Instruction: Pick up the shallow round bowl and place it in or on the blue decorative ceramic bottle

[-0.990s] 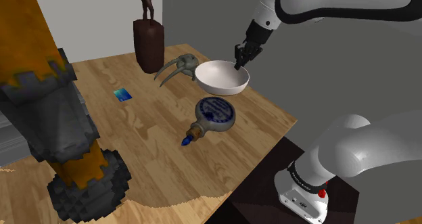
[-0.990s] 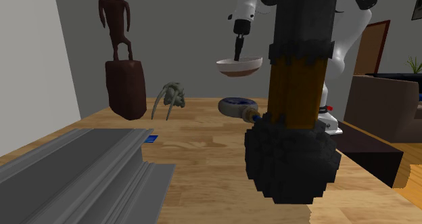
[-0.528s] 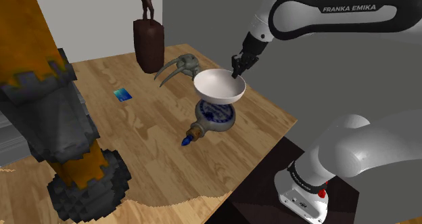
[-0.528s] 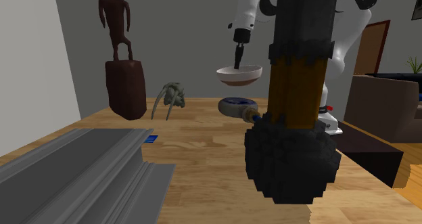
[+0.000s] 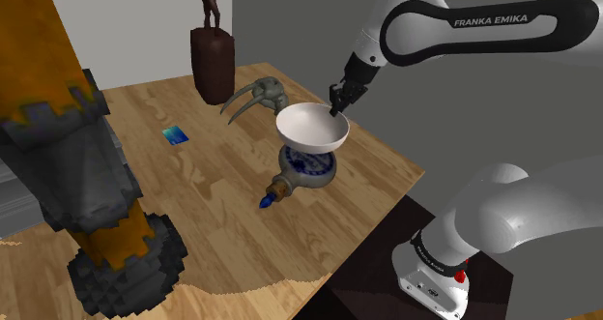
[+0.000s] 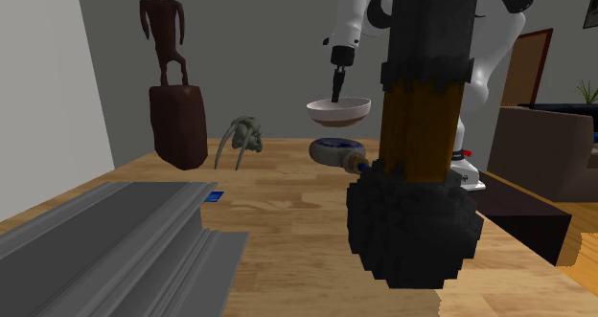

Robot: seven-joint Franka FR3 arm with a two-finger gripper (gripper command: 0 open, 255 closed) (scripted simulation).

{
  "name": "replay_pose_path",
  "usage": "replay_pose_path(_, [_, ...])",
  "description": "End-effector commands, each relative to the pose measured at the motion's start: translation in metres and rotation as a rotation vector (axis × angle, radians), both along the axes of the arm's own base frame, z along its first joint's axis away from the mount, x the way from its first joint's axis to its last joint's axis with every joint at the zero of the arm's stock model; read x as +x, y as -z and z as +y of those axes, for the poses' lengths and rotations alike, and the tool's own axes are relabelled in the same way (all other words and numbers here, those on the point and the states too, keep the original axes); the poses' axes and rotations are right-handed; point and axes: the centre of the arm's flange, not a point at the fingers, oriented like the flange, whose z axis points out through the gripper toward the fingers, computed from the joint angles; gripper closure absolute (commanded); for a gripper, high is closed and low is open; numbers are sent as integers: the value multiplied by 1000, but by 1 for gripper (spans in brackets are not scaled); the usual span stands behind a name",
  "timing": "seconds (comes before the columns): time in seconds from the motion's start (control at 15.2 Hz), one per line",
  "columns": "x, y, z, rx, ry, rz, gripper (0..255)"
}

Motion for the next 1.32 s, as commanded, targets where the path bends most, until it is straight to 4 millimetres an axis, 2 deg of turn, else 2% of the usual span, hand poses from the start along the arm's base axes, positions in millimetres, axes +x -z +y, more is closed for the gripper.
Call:
replay_pose_path(0.0, [0, 0, 0, 0, 0, -1, 255])
replay_pose_path(0.07, [0, 0, 0, 0, 0, -1, 255])
replay_pose_path(0.13, [0, 0, 0, 0, 0, -1, 0])
replay_pose_path(0.46, [0, 0, 0, 0, 0, -1, 0])
replay_pose_path(0.73, [-8, -49, -3, 0, 0, -1, 0])
replay_pose_path(1.25, [-8, -49, -3, 0, 0, -1, 0])
